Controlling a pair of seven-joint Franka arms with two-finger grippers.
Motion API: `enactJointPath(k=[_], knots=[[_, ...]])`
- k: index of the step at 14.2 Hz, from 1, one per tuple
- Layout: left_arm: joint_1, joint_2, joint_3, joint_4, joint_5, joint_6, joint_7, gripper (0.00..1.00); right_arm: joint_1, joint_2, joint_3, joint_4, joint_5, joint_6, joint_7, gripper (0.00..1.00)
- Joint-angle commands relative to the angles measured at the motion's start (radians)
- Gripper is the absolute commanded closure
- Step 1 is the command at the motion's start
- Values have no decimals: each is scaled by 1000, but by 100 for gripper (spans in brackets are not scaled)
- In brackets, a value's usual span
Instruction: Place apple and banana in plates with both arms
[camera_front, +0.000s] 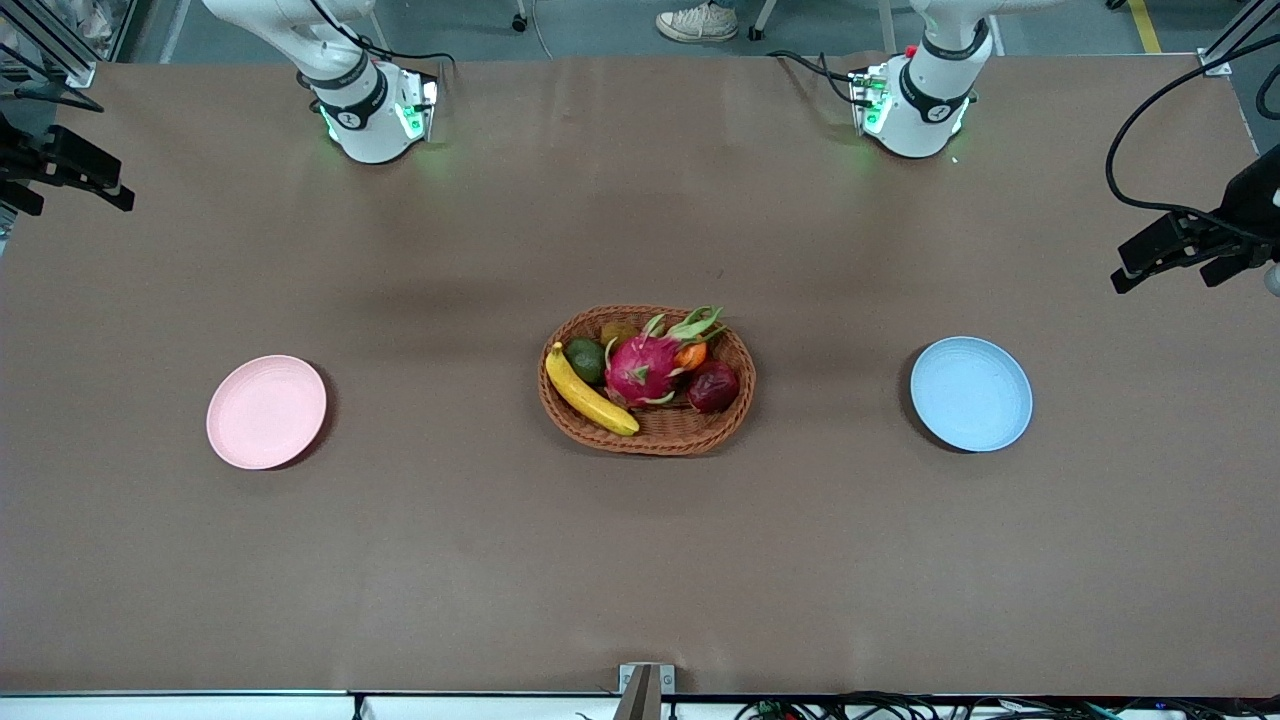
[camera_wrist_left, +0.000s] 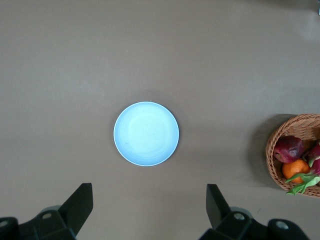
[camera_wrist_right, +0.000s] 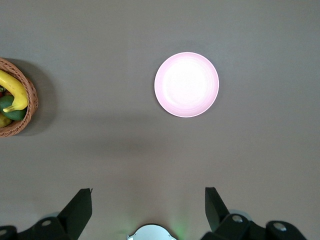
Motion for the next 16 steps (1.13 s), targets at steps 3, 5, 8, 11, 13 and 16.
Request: enactJointPath(k=[3, 5, 8, 11, 13, 16], knots=[[3, -7, -2, -1, -2, 3, 12, 0, 1, -15, -3, -9, 3, 0, -8, 0], [5, -7, 0, -1, -4, 3, 6, 0, -2, -15, -5, -7, 3, 3, -6, 0], [-1, -5, -2, 0, -4, 4, 2, 0, -7, 0, -8, -6, 3, 8, -5, 0], [-30, 22, -12, 14, -18, 7, -1, 0, -16, 77, -11, 2, 10, 29, -5, 0], [-73, 62, -23, 20, -18, 7, -53, 0, -29, 127, -11, 8, 12, 96, -8, 0], [-171, 149, -28, 35, -10, 15, -226, 0, -19, 223, -10, 11, 7, 190, -11, 0]])
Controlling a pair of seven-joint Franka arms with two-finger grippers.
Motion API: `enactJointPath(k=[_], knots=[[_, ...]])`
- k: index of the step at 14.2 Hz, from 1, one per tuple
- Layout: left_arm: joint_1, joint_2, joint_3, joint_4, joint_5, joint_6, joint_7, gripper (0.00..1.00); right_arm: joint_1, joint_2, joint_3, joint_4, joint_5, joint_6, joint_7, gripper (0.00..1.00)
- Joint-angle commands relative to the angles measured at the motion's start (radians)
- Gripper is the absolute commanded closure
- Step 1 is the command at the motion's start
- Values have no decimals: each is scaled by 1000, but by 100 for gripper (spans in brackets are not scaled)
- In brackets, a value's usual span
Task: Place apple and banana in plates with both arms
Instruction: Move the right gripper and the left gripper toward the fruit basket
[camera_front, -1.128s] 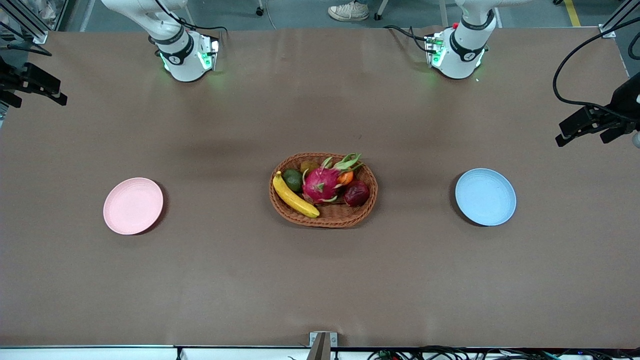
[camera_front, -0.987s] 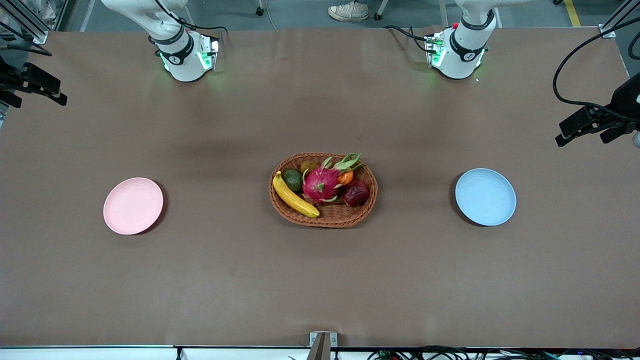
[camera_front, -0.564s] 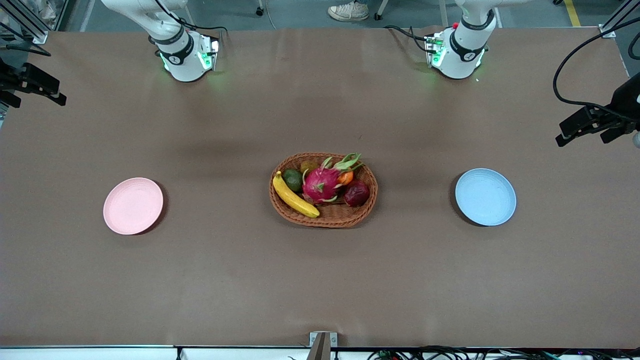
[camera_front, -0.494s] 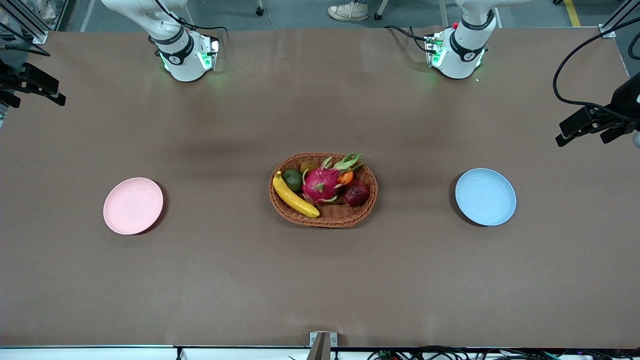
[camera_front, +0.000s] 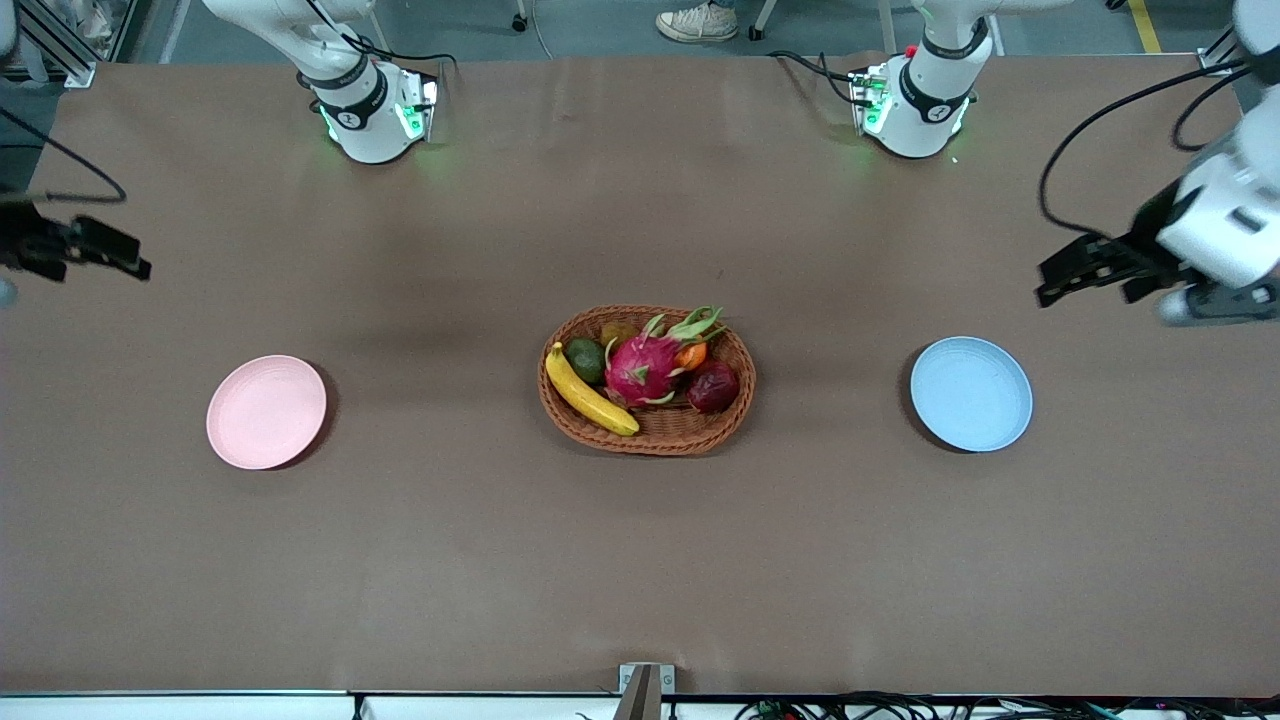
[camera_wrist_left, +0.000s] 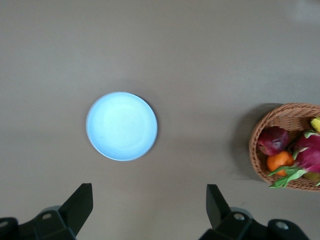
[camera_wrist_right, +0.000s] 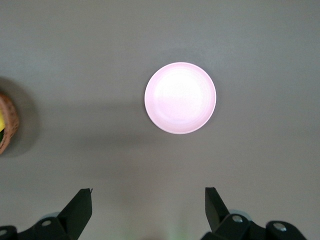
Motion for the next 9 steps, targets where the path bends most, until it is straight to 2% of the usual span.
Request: enactJointPath(k=[1, 3, 5, 9], knots=[[-83, 118, -4, 65, -2, 24, -142, 0, 9, 52, 13, 7, 12, 47, 5, 0], [-136, 209, -4, 116, -1, 50, -246, 0, 57, 111, 13, 6, 74, 67, 70, 0], [-196, 287, 0, 141, -1, 112, -366, 0, 98, 144, 14, -8, 133, 117, 219, 0], [-300, 421, -3, 142, -5, 314, -589, 0, 262, 174, 14, -62, 136, 217, 565, 0]])
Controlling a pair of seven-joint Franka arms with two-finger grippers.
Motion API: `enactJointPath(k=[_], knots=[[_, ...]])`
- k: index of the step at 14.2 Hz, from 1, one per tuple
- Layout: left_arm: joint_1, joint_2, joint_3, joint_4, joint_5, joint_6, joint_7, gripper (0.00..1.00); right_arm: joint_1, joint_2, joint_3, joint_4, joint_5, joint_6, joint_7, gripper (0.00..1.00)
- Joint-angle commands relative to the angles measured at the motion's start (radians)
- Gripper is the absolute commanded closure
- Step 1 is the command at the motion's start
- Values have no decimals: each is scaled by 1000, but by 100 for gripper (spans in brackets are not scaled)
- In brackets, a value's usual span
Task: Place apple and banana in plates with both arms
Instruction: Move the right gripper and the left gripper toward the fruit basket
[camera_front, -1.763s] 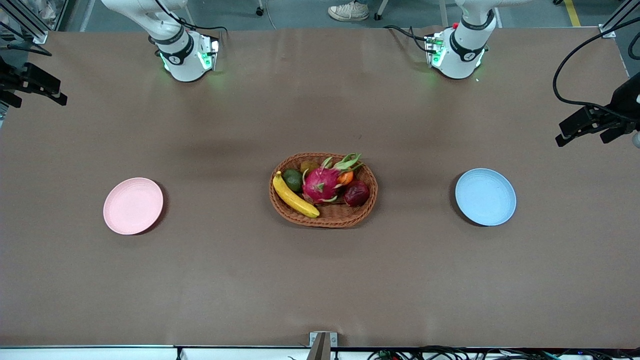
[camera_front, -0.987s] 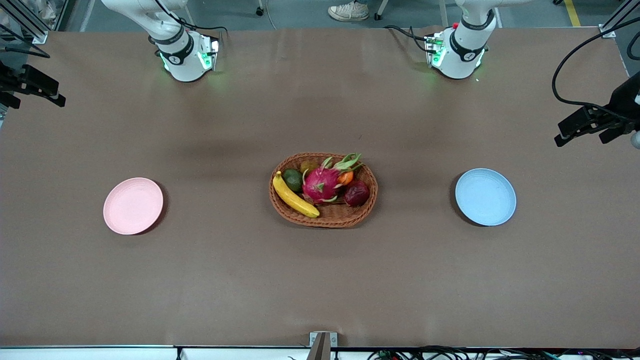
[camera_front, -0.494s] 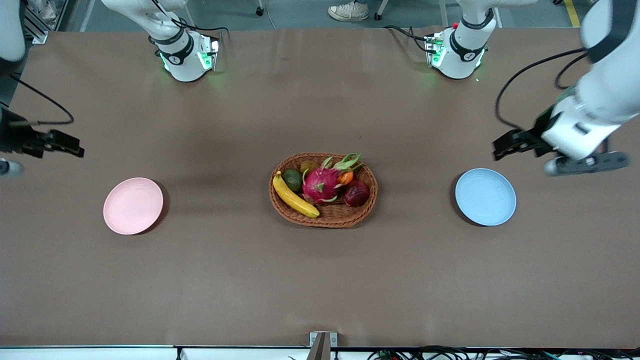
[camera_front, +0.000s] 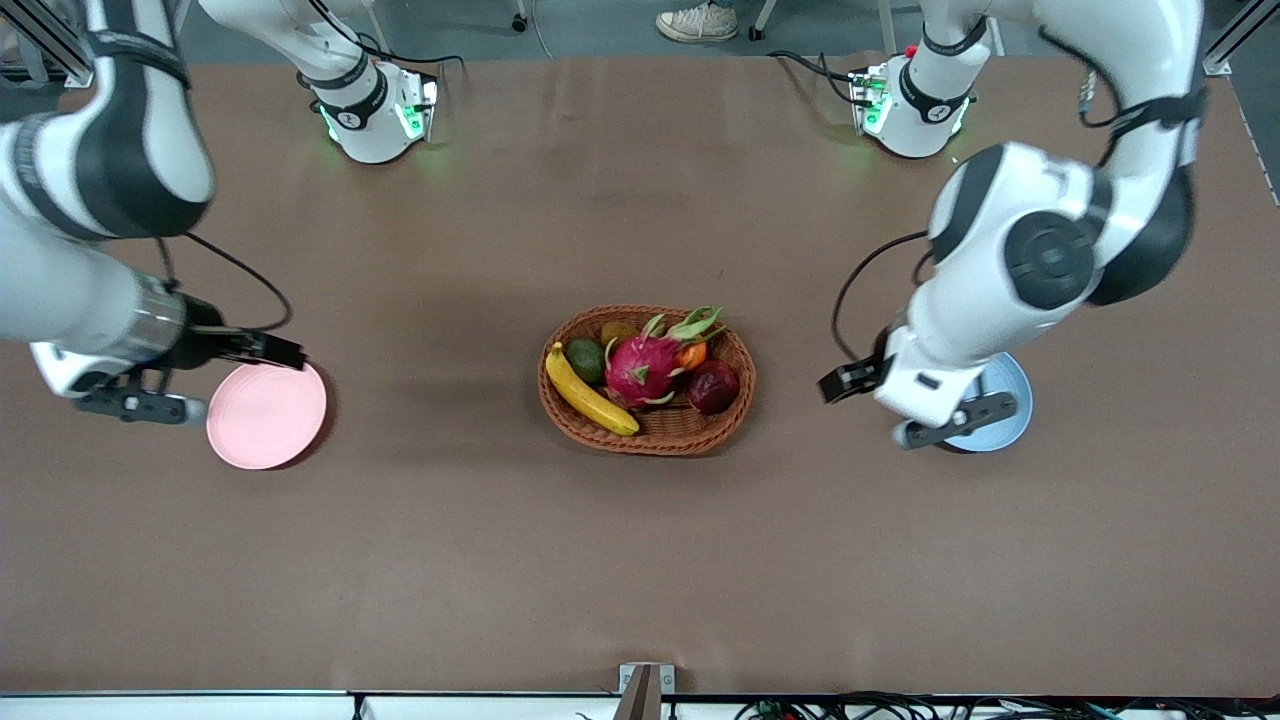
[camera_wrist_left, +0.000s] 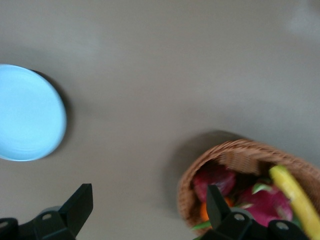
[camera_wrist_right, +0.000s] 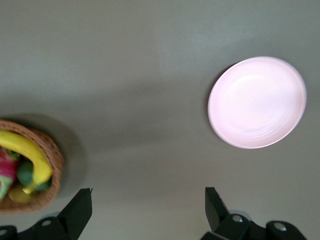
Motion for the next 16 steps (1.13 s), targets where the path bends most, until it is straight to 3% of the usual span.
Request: enactJointPath(k=[1, 3, 7, 10, 16], knots=[[-63, 101, 2, 48, -8, 95, -144, 0, 121, -2, -6, -74, 11, 96, 263, 0], [-103, 141, 2, 48, -11, 143, -263, 0, 207, 28, -6, -112, 17, 177, 409, 0], [-168, 227, 2, 50, -33, 250, -417, 0, 308, 126, -6, -122, 155, 285, 437, 0], [-192, 277, 2, 50, -33, 327, -460, 0, 380, 198, -6, -120, 155, 371, 512, 0], [-223, 297, 2, 38, -30, 292, -469, 0, 442, 317, -6, -119, 155, 474, 540, 10]])
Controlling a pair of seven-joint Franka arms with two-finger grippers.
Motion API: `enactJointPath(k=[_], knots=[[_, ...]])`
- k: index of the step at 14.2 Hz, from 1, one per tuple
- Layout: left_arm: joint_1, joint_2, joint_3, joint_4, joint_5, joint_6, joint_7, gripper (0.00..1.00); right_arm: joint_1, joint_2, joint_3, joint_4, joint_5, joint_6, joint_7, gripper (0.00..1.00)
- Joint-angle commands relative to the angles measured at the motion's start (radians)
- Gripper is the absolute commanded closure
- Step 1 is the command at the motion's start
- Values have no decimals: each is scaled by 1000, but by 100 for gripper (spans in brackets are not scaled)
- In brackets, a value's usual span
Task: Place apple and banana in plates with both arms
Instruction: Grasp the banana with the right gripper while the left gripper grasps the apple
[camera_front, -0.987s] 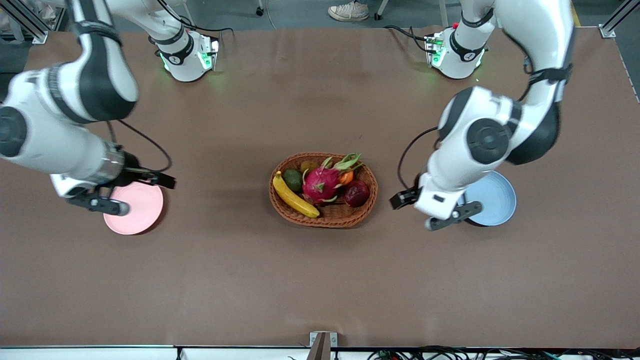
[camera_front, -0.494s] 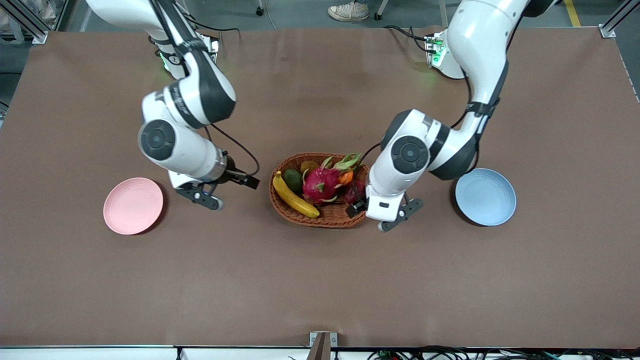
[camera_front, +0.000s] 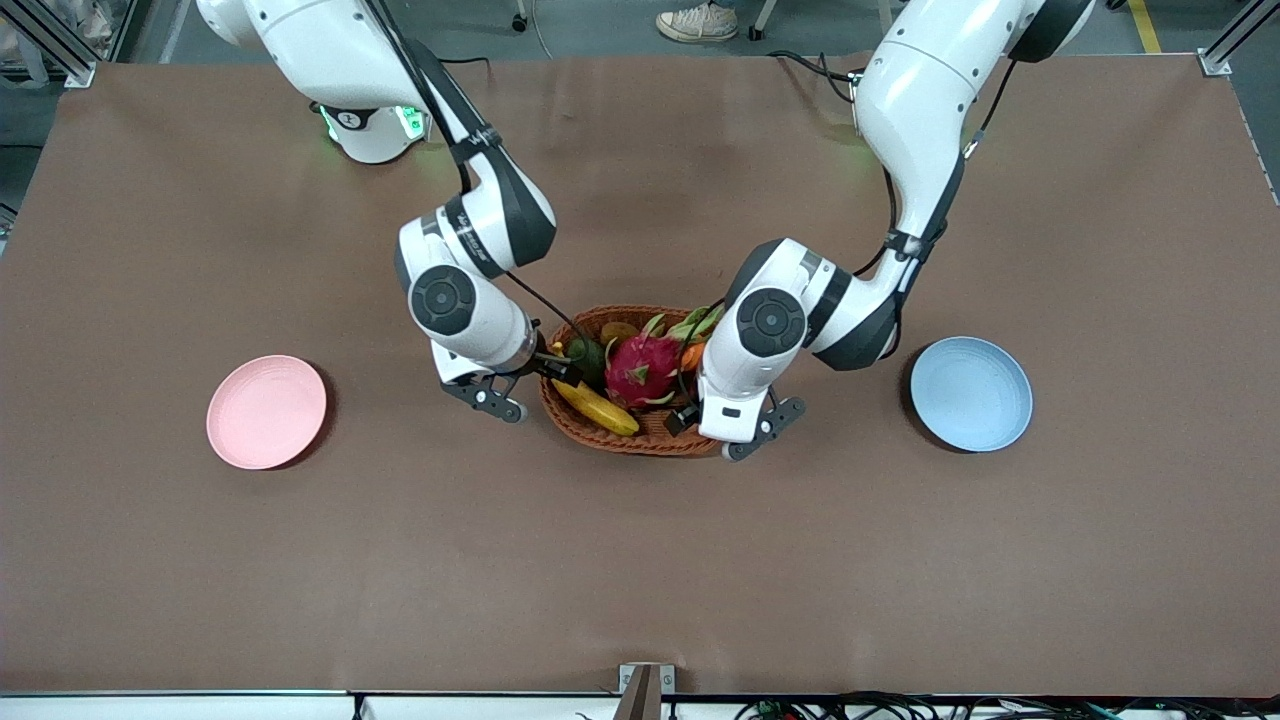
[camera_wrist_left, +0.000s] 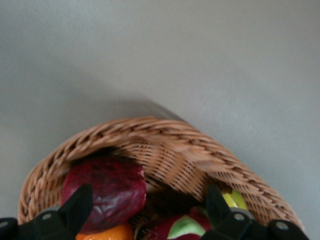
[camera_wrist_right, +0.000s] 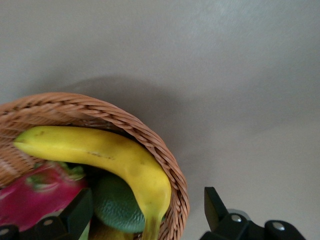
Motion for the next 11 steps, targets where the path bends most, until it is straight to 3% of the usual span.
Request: enactJointPath(k=[1, 3, 6, 11], knots=[[-6, -1, 8, 19, -7, -69, -8, 0, 20, 25, -13, 1, 22, 7, 4, 12], [-6, -4, 8, 19, -4, -117, -7, 0, 23, 30, -13, 1, 22, 6, 4, 16], [-6, -2, 9, 16, -3, -166, -7, 0, 23, 30, -13, 1, 20, -3, 4, 35], [-9, 10, 9, 2, -3, -166, -7, 0, 22, 30, -12, 10, 22, -5, 3, 86]])
